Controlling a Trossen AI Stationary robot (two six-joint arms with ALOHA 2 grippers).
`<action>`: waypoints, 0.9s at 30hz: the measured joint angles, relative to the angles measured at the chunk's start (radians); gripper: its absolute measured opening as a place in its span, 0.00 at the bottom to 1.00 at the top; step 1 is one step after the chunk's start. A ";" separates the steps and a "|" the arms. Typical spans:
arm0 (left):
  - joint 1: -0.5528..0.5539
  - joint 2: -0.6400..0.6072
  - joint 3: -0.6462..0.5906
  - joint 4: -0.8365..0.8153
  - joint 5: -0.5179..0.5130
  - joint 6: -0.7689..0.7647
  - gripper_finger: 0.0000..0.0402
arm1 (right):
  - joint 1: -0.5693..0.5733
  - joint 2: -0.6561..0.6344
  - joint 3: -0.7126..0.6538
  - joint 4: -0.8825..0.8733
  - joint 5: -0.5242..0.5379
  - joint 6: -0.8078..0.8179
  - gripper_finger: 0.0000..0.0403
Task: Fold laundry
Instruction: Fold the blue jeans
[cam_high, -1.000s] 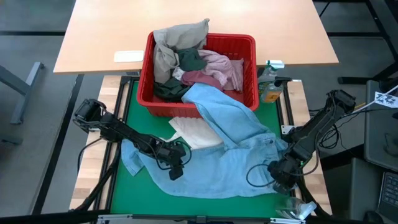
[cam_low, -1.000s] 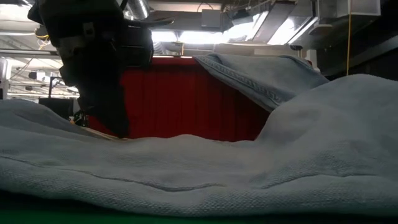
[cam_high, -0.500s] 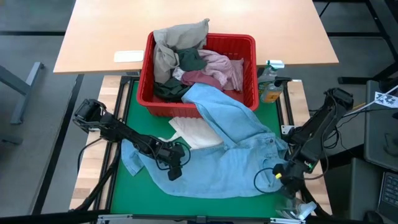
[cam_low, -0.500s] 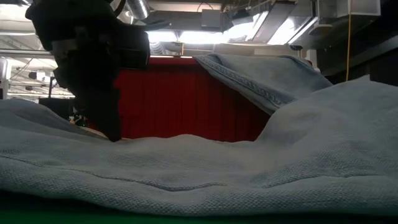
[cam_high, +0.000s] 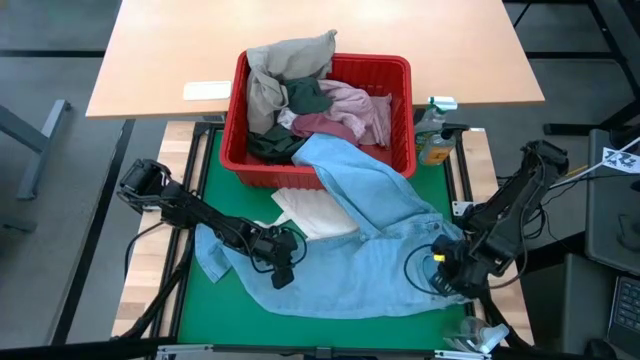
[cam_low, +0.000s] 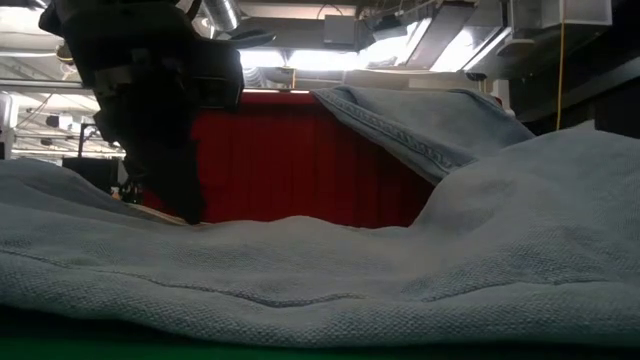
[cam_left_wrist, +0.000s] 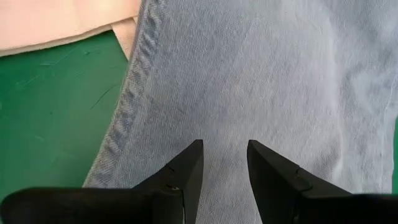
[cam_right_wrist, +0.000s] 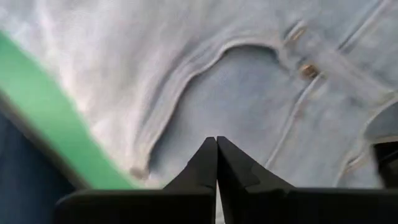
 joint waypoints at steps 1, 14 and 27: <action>0.000 0.000 0.000 0.000 -0.001 0.000 0.30 | 0.000 0.014 0.000 -0.007 0.002 0.000 0.00; 0.000 0.000 0.000 -0.001 -0.002 0.000 0.30 | 0.000 0.247 0.000 0.155 -0.394 -0.135 0.00; 0.000 0.000 0.000 -0.014 -0.002 0.000 0.30 | 0.000 0.273 0.000 0.230 -0.695 -0.183 0.00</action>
